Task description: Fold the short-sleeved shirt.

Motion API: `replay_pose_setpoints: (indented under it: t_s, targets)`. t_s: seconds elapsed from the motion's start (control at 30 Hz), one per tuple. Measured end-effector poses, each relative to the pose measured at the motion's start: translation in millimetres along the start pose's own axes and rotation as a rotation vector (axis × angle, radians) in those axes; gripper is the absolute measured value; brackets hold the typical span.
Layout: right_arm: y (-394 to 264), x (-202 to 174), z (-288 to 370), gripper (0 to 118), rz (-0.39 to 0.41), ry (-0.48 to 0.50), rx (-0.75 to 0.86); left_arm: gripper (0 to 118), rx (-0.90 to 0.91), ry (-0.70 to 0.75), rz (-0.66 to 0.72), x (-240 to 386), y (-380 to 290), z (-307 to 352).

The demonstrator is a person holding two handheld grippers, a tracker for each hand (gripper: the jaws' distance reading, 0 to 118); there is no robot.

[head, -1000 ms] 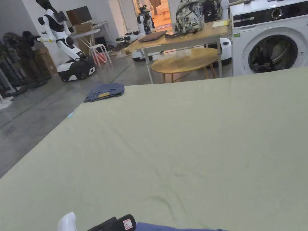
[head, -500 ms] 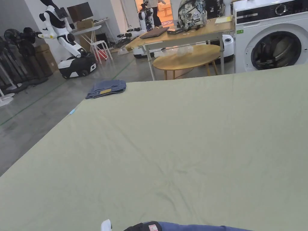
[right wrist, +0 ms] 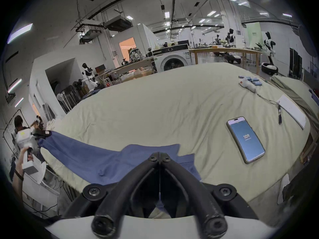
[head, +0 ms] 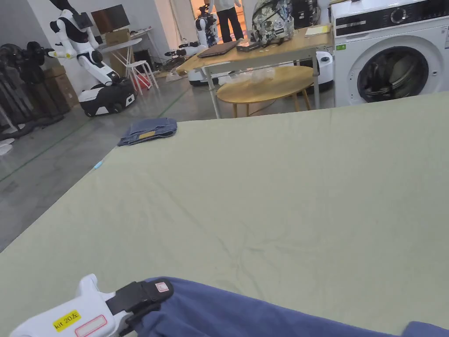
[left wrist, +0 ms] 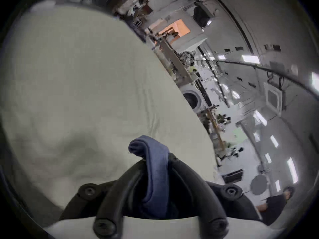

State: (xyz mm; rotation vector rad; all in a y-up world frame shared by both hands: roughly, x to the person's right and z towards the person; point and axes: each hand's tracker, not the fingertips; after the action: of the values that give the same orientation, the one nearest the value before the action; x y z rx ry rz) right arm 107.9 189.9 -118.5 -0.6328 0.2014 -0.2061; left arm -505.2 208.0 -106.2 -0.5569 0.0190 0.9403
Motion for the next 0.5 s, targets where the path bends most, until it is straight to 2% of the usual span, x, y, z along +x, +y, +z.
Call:
replay_pose_setpoints:
  t_s: [0.07, 0.13, 0.2, 0.27, 0.37, 0.4, 0.43, 0.47, 0.5]
  targets:
    - [-2.2, -4.5, -2.4, 0, 0.033, -0.021, -0.009, 5, -0.050, 0.010, -0.071, 28.1, -15.9, -8.9]
    - [-2.8, -6.2, -3.1, 0, 0.043, 0.002, -0.014, 5, -0.114, -0.023, -0.116, 32.8, -29.5, -34.0]
    - [-4.6, -5.2, -2.8, 0, -0.017, 0.076, -0.013, 5, -0.214, -0.099, -0.133, 51.3, -63.2, -65.2]
    - [-6.5, -5.1, 0.3, 0, -0.017, 0.062, -0.010, 5, -0.296, -0.157, -0.156, 67.6, -98.7, -99.9]
    - [-11.1, -3.0, 7.7, 0, -0.014, 0.045, -0.002, 6, -0.388, -0.129, -0.245, 84.2, -142.4, -141.8]
    - [-12.8, 0.5, 10.5, 0, -0.024, 0.043, 0.000, 11, -0.438, -0.125, -0.294, 89.4, -154.4, -155.1]
    - [-14.6, 3.9, 12.6, 0, -0.039, 0.041, 0.001, 25, -0.474, -0.127, -0.328, 93.5, -163.9, -164.2]
    - [-16.1, 5.7, 13.8, 0, -0.051, 0.033, -0.001, 43, -0.484, -0.147, -0.348, 96.1, -169.1, -169.0]
    - [-18.2, 9.4, 14.6, 0, -0.063, 0.024, -0.003, 46, -0.471, -0.182, -0.365, 103.5, -174.0, -170.6]
